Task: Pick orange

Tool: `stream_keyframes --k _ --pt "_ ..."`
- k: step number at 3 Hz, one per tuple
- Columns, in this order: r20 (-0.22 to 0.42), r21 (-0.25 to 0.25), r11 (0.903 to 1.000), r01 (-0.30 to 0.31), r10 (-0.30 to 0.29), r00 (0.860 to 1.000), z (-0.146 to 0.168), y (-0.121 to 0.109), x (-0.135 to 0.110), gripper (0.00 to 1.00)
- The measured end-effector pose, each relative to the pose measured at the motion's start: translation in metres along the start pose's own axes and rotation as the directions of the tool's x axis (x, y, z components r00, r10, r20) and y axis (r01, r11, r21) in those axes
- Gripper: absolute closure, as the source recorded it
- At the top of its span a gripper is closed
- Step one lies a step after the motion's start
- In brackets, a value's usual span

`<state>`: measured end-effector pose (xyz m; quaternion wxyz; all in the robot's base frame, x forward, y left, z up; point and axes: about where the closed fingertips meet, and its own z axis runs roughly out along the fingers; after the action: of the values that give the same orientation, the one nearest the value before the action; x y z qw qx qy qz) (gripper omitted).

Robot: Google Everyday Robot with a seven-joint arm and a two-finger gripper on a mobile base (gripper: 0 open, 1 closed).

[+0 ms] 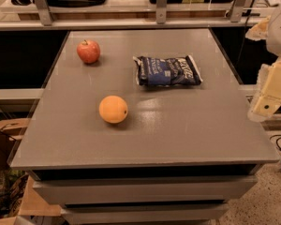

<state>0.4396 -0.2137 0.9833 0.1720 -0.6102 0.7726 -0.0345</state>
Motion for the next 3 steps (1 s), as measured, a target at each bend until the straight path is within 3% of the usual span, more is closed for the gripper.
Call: stream_keyframes --k 1,2,3 --pt "0.013 -0.030 0.9885 0.148 -0.148 0.989 0.005 -0.005 -0.028 0.00" --pt "0.007 -0.086 0.9215 0.379 -0.379 0.925 0.022 -0.004 -0.076 0.00" --pt "-0.015 -0.104 0.8019 0.588 -0.593 0.805 0.045 0.003 -0.134 0.00"
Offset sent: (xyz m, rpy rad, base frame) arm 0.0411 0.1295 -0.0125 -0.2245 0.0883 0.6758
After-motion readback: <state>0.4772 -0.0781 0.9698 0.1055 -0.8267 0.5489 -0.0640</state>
